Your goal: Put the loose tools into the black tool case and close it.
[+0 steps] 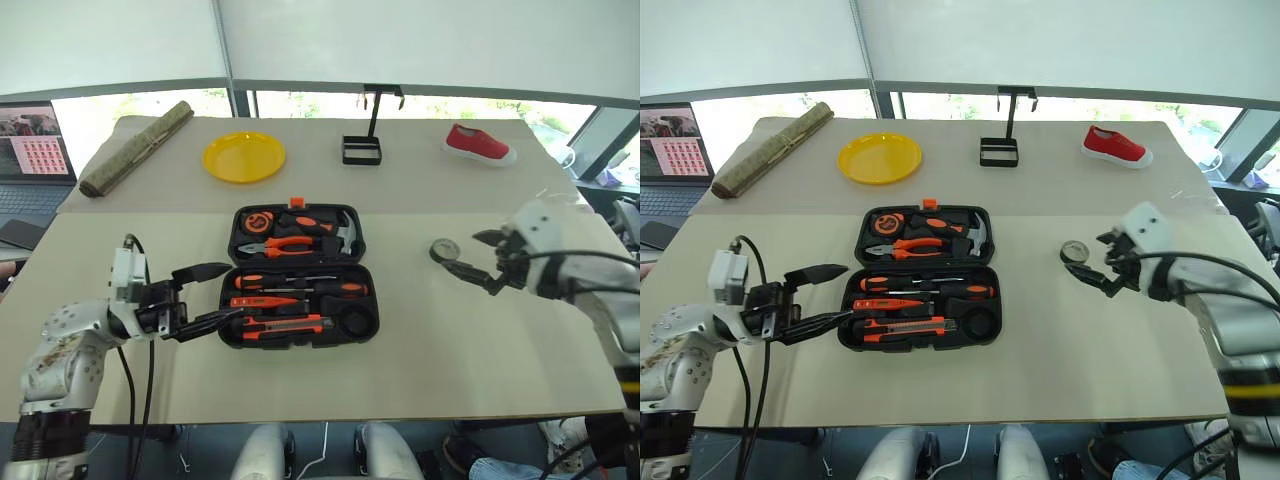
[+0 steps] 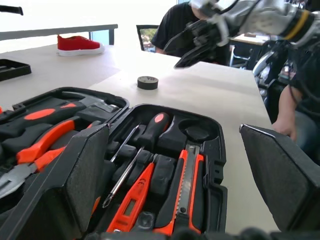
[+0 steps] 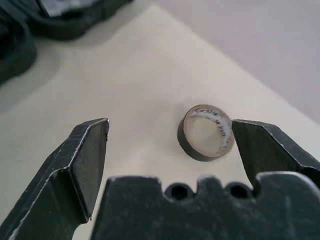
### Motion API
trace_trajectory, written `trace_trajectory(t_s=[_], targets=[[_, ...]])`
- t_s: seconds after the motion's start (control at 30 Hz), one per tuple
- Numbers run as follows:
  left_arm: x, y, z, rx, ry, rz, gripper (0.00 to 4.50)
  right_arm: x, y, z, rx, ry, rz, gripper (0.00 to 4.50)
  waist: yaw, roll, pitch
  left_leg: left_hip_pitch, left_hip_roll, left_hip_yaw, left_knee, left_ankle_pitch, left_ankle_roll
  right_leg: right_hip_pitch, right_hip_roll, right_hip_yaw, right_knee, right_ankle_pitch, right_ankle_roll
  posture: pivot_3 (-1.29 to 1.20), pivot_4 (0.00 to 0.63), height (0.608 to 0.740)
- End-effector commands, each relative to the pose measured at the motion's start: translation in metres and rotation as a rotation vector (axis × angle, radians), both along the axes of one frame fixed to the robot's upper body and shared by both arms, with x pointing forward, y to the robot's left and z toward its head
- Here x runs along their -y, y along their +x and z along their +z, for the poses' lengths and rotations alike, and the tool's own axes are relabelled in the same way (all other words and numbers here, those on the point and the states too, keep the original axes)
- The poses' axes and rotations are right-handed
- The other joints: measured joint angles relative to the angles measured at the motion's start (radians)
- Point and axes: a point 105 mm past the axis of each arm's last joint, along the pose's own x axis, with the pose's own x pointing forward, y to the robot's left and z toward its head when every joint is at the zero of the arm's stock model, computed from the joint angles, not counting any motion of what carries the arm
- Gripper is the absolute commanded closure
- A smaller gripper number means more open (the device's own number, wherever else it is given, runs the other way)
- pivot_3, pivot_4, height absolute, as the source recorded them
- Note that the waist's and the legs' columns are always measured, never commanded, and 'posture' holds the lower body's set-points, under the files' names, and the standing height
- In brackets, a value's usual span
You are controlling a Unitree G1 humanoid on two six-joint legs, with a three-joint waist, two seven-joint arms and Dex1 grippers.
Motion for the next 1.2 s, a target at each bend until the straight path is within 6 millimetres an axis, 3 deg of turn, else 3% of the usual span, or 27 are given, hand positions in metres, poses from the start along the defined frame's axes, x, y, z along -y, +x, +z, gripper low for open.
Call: trace_trajectory(t_s=[0.03,0.17,0.3,0.4,0.77,0.8,0.9,1.03,1.1,1.2], targets=[[0.01,-0.002,0.011,0.053,-0.011,-0.034,0.03,0.008,0.021,-0.004,-0.031,-0.089,-0.028,0.0,0.0,0.0,0.0,-0.001,0.0,0.0,0.001,0.0,0.0,-0.001,0.0,0.0,0.0,0.0,0.0,0.0,0.15,0.74],[0.014,-0.005,0.007,0.061,0.014,-0.056,0.03,0.005,0.04,-0.011,-0.051,-0.135,-0.017,0.0,-0.001,0.0,0.0,-0.004,-0.001,0.001,0.001,-0.001,0.002,-0.001,-0.001,0.0,-0.004,0.001,0.003,0.0,0.15,0.74],[0.014,-0.008,0.003,0.055,0.026,-0.064,0.03,0.005,0.046,-0.019,-0.117,-0.116,-0.028,0.0,-0.003,0.0,0.0,-0.004,-0.001,0.001,0.002,-0.002,0.003,0.0,-0.001,-0.001,-0.005,0.001,0.003,0.0,0.15,0.74],[0.014,-0.009,0.002,0.06,0.042,-0.075,0.0,0.007,0.051,-0.02,-0.136,-0.102,-0.046,0.68,-0.007,0.0,0.0,-0.003,-0.001,0.001,0.002,-0.002,0.003,0.0,-0.001,-0.001,-0.004,0.001,0.003,0.0,0.15,0.74],[0.014,-0.009,0.0,0.078,0.08,-0.121,0.0,-0.001,0.05,-0.008,-0.103,-0.057,0.033,4.46,-0.014,0.0,0.0,-0.002,-0.001,0.001,0.002,-0.002,0.003,0.001,-0.001,0.0,-0.002,0.002,0.003,0.0,0.15,0.74],[0.014,-0.01,-0.001,0.079,0.085,-0.129,0.0,-0.008,0.048,0.001,-0.073,-0.033,0.082,4.46,-0.015,0.0,0.0,-0.002,-0.001,0.001,0.001,-0.002,0.003,0.001,-0.001,0.0,-0.002,0.002,0.003,0.0,0.15,0.74],[0.013,-0.013,-0.003,0.084,0.104,-0.144,0.0,-0.04,0.028,0.03,-0.022,0.054,0.314,4.46,-0.016,0.001,0.001,-0.002,-0.001,0.001,0.001,-0.002,0.003,0.001,-0.001,0.0,-0.002,0.002,0.003,0.0,0.15,0.74],[0.002,-0.019,-0.011,0.08,0.169,-0.159,0.0,-0.105,-0.025,0.062,-0.112,0.182,0.599,4.46,-0.021,0.003,0.002,-0.001,0.0,0.001,0.001,-0.002,0.003,0.0,0.0,0.0,-0.001,0.002,0.003,0.0,0.15,0.74],[-0.004,-0.021,-0.015,0.073,0.194,-0.156,0.0,-0.129,-0.054,0.058,-0.184,0.165,0.698,4.46,-0.022,0.003,0.002,-0.001,0.001,0.001,0.001,-0.002,0.003,-0.001,0.0,0.0,0.001,0.001,0.002,0.0,0.15,0.74],[-0.008,-0.023,-0.021,0.062,0.212,-0.152,0.0,-0.149,-0.074,0.039,-0.25,0.147,0.723,4.46,-0.014,0.003,0.002,0.0,0.001,-0.002,0.001,-0.002,0.002,0.001,-0.001,-0.003,0.0,0.001,0.001,0.0,0.15,0.74]])
